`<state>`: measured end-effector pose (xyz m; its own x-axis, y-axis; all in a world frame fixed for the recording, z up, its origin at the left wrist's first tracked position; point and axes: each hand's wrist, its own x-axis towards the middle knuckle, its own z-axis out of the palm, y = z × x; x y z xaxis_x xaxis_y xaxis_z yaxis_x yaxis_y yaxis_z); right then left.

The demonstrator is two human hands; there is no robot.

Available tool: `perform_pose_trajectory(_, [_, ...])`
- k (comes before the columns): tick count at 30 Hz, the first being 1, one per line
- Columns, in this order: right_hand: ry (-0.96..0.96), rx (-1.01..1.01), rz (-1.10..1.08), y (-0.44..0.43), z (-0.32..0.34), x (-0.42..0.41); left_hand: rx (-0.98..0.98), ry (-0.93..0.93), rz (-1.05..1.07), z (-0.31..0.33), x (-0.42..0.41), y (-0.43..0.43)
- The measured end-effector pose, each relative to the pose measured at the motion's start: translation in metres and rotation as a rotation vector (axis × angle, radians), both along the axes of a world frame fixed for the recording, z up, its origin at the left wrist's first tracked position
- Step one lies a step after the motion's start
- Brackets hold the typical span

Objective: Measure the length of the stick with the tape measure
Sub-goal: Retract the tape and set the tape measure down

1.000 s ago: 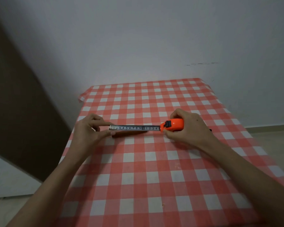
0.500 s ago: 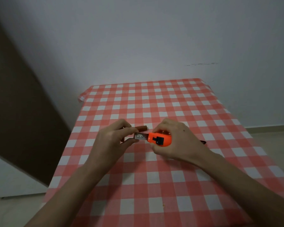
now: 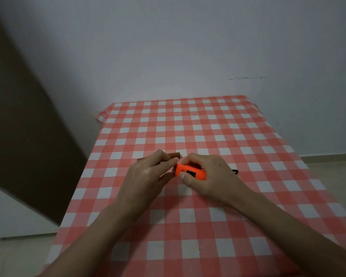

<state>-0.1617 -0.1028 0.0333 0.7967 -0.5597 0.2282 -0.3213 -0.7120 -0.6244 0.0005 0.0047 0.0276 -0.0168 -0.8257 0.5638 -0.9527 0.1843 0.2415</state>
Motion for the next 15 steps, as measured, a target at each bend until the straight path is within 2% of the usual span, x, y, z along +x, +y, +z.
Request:
perform_pose_trajectory(8, [0.048, -0.103, -0.112, -0.026, -0.002, -0.014, -0.044, 0.166, 0.025, 0.006, 0.016, 0.002])
perform_pose_trajectory(15, [0.153, -0.153, -0.210, -0.051, -0.022, -0.026, 0.112, 0.172, 0.134, -0.003, 0.018, -0.003])
